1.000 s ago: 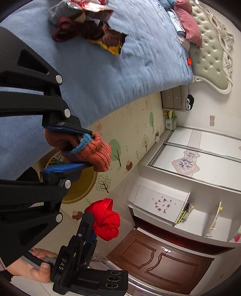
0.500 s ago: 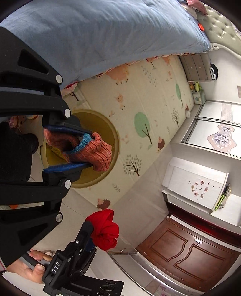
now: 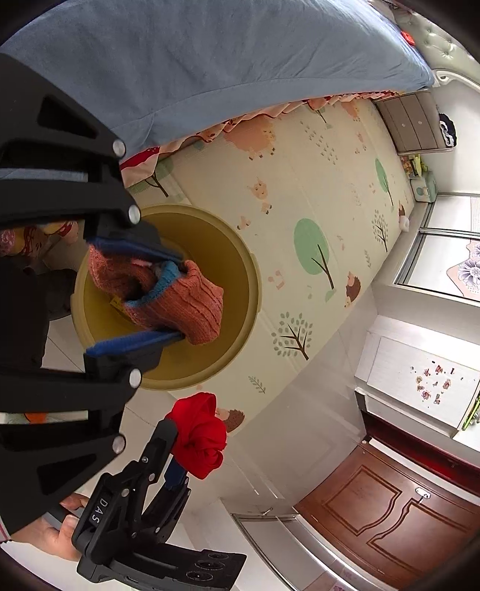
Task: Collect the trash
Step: 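Carry the sock with the left tool while the right tool carries the red toy, both releasing into the bin, then withdraw both open tools from the bin toward the bed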
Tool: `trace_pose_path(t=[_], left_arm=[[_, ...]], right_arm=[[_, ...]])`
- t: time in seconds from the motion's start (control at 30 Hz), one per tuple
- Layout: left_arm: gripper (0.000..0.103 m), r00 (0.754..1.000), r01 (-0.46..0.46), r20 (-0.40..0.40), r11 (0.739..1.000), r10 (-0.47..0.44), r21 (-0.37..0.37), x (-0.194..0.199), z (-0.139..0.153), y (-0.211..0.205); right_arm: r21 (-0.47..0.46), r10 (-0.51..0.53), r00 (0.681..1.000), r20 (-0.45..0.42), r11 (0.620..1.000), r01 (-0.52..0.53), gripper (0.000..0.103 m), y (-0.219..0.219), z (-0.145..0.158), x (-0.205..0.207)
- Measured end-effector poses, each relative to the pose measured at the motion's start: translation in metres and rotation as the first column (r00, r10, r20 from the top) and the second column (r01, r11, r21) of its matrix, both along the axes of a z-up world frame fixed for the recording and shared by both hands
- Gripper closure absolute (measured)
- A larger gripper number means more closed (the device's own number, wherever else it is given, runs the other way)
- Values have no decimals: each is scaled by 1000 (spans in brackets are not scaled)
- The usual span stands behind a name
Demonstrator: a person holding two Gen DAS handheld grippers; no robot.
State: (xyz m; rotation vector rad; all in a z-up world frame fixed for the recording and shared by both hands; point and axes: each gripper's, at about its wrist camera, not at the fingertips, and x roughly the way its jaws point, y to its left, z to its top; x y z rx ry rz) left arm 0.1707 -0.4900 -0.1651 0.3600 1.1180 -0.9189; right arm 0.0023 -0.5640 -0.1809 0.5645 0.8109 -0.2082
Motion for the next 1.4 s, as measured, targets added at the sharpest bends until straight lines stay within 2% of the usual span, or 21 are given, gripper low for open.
trace_pose_path(t=[0.03, 0.07, 0.27, 0.4, 0.83, 1.1, 1.3, 1.4], left_arm=[[17, 1000, -18, 2, 1000, 18, 3, 3, -1, 1], [10, 999, -39, 17, 999, 39, 0, 5, -1, 3], [10, 998, -67, 16, 998, 67, -6, 10, 0, 10], [10, 998, -50, 30, 999, 51, -20, 6, 6, 11], [10, 994, -44, 96, 993, 55, -111, -8, 49, 40], [10, 982, -77, 157, 981, 106, -181, -10, 88, 101], [10, 953, -140, 235, 967, 190, -214, -9, 114, 174], [10, 932, -183, 268, 954, 245, -236, -8, 125, 213]], right_arm=[[-11, -9, 1000, -16, 1000, 9, 44, 0, -1, 2], [-16, -17, 999, -28, 1000, 16, 37, 0, -3, 4], [2, -3, 1000, -21, 1000, 3, 37, 2, -5, 5], [6, 0, 1000, -8, 1000, 0, 37, 4, 1, 2], [-22, -4, 999, 48, 1000, 5, 37, 16, 36, -8], [-56, 79, 990, 114, 996, -73, 37, 51, 69, 5], [-102, 211, 961, 177, 975, -196, 37, 106, 100, 30], [-112, 284, 938, 201, 958, -266, 31, 140, 113, 48]])
